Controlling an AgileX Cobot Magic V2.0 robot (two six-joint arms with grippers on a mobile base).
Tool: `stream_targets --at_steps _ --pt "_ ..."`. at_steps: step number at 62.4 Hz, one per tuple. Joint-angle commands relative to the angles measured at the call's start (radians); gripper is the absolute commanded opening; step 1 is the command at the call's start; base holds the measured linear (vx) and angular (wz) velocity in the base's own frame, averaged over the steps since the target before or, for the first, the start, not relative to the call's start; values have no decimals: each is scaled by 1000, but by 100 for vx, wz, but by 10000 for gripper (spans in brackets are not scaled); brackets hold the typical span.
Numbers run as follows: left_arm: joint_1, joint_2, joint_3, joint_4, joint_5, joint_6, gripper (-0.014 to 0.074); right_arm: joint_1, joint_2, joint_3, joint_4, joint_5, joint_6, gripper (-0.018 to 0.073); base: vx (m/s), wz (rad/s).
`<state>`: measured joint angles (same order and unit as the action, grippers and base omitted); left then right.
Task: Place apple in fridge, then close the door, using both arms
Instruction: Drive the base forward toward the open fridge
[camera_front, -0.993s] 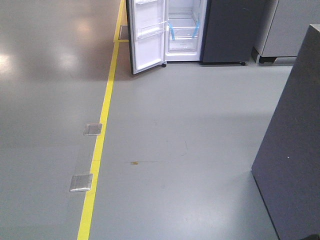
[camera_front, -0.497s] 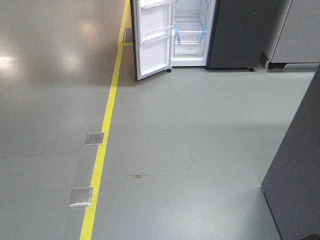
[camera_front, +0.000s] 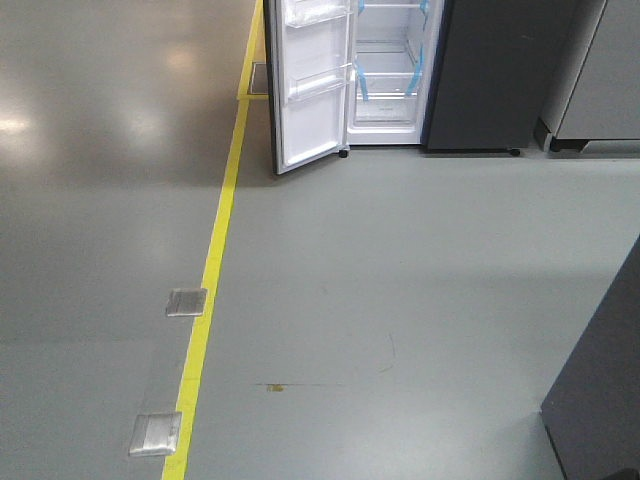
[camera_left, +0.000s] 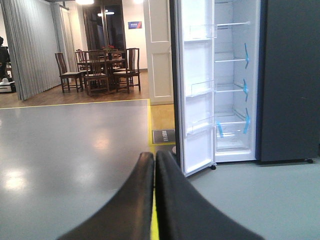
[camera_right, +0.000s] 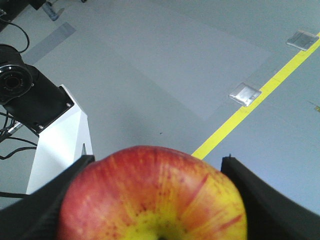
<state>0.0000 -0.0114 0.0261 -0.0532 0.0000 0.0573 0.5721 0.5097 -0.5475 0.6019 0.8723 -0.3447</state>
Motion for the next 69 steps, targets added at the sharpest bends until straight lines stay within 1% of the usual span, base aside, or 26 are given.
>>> stream_targets --at_steps 1,69 --pt "0 -15 21 -11 -77 -2 -6 -2 4 -25 34 -50 -8 361 25 -1" --pt "0 -15 21 -11 -77 -2 -6 -2 4 -25 34 -50 -8 361 28 0"
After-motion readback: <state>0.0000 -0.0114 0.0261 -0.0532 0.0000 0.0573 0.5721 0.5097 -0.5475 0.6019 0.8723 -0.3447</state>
